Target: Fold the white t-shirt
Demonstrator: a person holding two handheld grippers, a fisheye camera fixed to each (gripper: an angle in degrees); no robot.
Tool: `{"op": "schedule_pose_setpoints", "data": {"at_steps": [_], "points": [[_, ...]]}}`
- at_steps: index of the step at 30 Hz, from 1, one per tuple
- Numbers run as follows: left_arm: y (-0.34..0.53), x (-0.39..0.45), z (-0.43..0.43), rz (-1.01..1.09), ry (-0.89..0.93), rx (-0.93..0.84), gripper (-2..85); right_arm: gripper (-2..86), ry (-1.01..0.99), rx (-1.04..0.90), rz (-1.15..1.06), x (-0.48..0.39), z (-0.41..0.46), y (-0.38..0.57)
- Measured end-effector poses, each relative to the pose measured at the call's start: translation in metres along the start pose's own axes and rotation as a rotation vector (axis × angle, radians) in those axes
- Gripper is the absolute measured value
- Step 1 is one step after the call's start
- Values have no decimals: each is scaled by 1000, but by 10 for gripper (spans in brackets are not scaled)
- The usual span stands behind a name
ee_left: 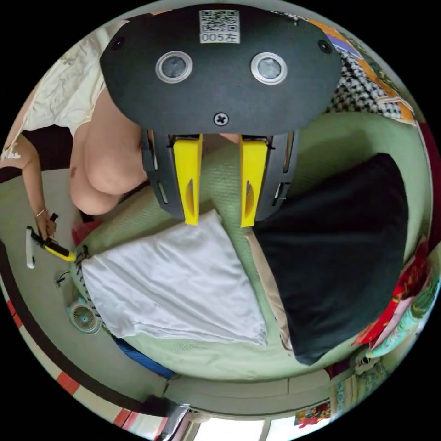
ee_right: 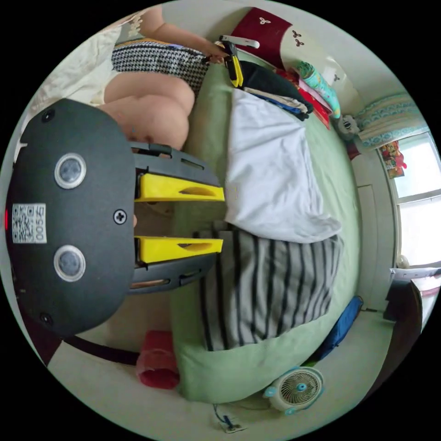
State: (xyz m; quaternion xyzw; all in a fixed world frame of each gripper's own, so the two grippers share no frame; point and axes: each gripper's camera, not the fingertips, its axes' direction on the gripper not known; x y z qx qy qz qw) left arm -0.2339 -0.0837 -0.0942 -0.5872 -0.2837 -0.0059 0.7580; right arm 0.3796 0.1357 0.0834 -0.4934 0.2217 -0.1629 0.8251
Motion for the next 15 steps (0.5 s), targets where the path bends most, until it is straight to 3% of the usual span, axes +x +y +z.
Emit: {"op": "schedule_pose_setpoints", "data": {"at_steps": [3,9,15], "points": [[0,9,13,-36,40,45,154,110,22,18,34,-2,9,23],[-20,47,33,47,-84,140,159,84,44,114,4,-12,25,13],[-47,62,76,40,-78,46,126,57,81,81,13,-5,60,5]]}}
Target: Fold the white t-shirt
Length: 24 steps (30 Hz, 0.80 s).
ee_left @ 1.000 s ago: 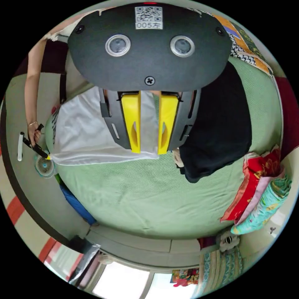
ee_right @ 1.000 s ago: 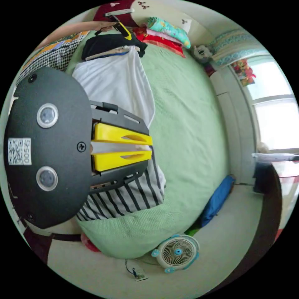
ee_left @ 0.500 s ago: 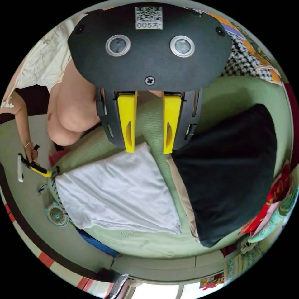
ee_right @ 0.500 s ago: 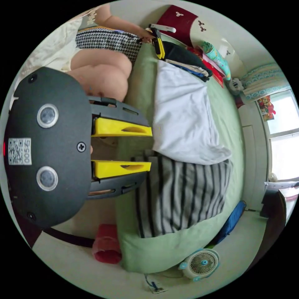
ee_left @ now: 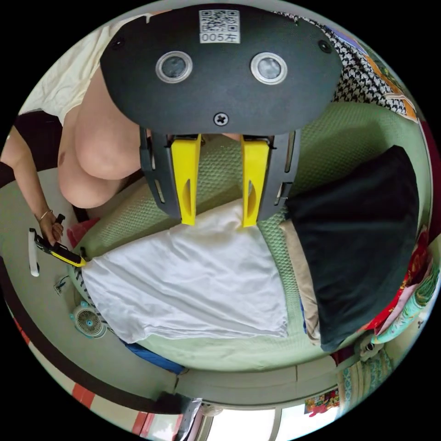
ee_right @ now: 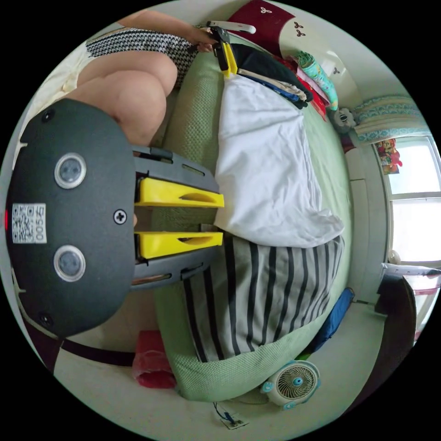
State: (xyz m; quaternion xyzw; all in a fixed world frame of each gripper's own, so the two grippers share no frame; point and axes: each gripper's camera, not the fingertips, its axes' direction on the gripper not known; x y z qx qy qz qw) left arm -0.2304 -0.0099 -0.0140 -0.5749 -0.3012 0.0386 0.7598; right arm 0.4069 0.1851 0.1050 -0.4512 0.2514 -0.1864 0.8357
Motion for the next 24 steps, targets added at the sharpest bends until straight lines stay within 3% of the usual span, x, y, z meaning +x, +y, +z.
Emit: {"op": "schedule_pose_setpoints", "data": {"at_steps": [7,18,24], "points": [[-20,22,21,-20,-34,-30,25,-10,7,24,-41,7,-10,3],[-11,40,8,-76,-76,-74,13,-15,-149,-52,-38,33,-47,28],[13,65,26,-175,-118,-98,13,-12,-64,-197,29,46,-8,68]]}}
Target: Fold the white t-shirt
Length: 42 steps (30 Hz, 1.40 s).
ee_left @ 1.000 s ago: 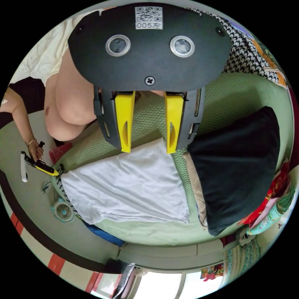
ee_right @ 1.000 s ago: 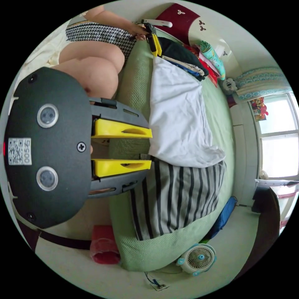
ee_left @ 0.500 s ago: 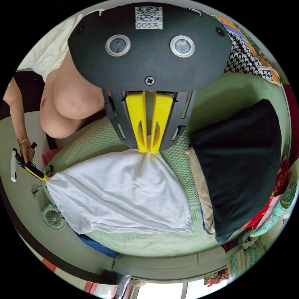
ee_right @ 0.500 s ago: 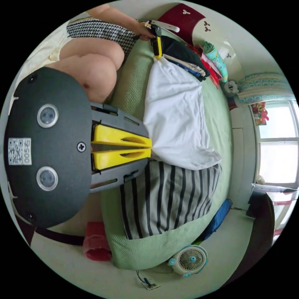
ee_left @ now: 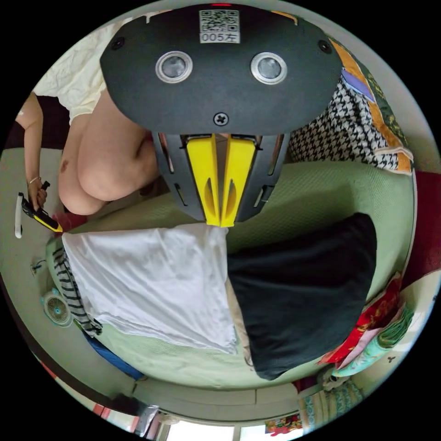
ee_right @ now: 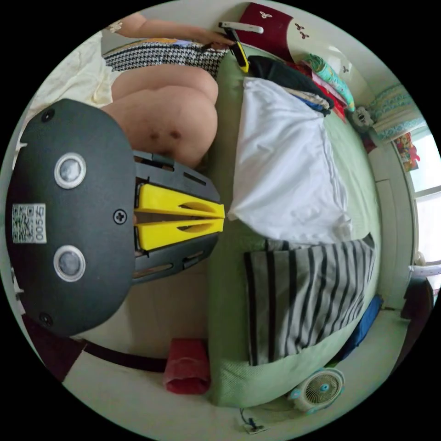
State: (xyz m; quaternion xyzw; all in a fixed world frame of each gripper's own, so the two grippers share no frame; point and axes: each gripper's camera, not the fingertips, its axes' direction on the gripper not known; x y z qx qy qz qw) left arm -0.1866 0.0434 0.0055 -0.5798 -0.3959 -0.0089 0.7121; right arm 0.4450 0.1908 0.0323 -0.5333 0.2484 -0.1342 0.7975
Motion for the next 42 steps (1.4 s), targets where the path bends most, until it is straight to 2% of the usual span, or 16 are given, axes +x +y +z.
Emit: {"op": "schedule_pose_setpoints", "data": {"at_steps": [5,10,16,20,28,31,33,37,40,42], "points": [[1,70,-13,156,5,46,54,-9,6,47,52,37,-16,34],[-21,197,-30,462,122,127,78,-6,-36,98,126,75,-35,65],[-29,352,3,768,200,39,103,-8,-94,147,211,112,-48,102],[-30,412,39,782,198,-36,125,-8,-154,180,278,137,-55,124],[-37,474,100,678,-9,-38,161,-9,-205,208,350,181,-55,136],[-37,481,109,634,-49,-16,144,-9,-223,214,358,193,-51,129],[-36,482,110,586,-116,12,103,-9,-229,207,350,196,-46,121],[-31,468,99,568,-41,25,42,-8,-247,162,309,197,-34,90],[-27,447,77,582,95,36,34,-5,-232,143,252,200,-36,51],[-25,432,63,570,123,67,33,1,-284,120,227,207,-38,16]]}}
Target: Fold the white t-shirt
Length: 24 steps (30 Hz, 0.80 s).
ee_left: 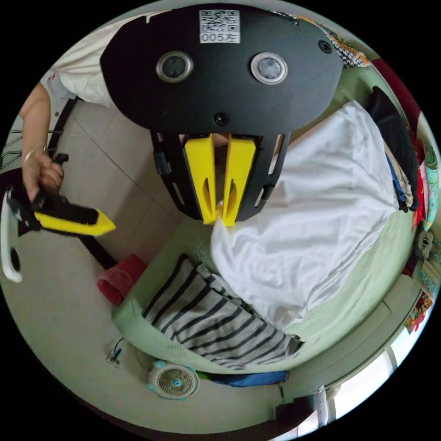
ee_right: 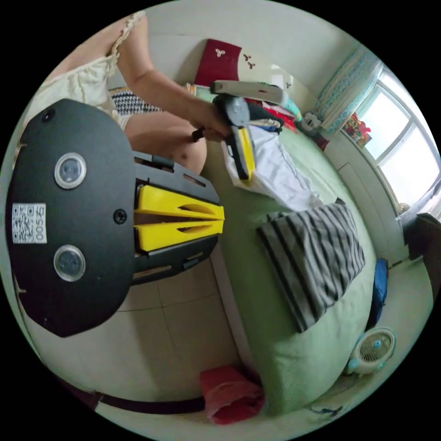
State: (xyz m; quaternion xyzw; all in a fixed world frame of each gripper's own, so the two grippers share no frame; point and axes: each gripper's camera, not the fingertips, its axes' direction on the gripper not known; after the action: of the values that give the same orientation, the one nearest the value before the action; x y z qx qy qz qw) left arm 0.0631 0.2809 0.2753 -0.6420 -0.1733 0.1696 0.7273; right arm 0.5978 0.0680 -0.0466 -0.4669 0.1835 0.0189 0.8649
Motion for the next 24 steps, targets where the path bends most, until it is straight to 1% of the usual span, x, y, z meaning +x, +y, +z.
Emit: {"op": "schedule_pose_setpoints", "data": {"at_steps": [4,7,11,13,18,24], "points": [[16,-28,-25,-40,42,50,30,59,-213,-52,-42,-3,15,-102],[28,-48,-34,-74,80,78,30,96,-329,-173,0,-4,51,-169],[40,-63,-40,-79,115,94,30,120,-336,-343,61,-11,114,-231],[48,-71,-45,-72,121,105,30,122,-317,-350,98,-10,134,-249],[66,-89,-57,-64,153,125,30,105,-355,-346,193,-9,181,-287],[98,-119,-84,-70,193,173,27,31,-340,-254,228,-37,215,-321]]}}
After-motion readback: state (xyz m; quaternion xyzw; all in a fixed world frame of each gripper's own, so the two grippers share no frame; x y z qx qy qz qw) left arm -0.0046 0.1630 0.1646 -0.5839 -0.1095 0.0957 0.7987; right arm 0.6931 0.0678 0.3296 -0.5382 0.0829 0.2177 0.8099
